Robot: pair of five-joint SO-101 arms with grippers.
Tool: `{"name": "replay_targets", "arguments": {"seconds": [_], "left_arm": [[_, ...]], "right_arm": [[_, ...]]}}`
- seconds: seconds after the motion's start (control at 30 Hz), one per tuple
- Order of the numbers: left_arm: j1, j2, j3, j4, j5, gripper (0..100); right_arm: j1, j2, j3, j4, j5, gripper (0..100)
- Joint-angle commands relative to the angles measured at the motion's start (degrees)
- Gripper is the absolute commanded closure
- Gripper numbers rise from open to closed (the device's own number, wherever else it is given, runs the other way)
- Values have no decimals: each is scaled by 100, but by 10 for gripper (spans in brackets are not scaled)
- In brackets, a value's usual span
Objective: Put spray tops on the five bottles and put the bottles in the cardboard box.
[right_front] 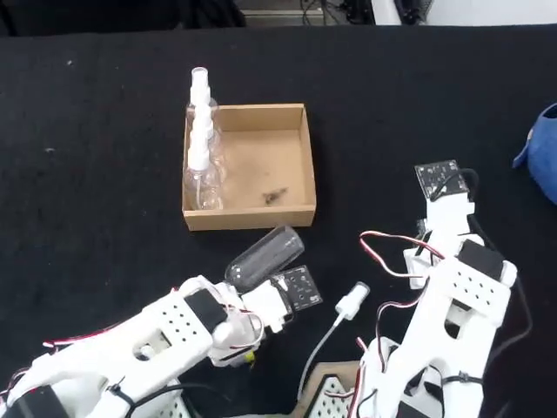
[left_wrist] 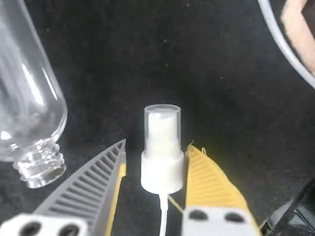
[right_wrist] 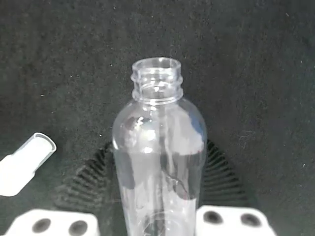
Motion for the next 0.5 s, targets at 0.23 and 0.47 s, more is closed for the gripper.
{"name": "replay_targets", "arguments": {"seconds": [0.23,0.47], "left_arm": [[-4,-35,-1253,1433,-53,970],[-22,26,-1191,1380,-26,970]], "right_arm": [[193,-22,-382,123,-26,864],[202,-31,-374,141,-26,864]]}}
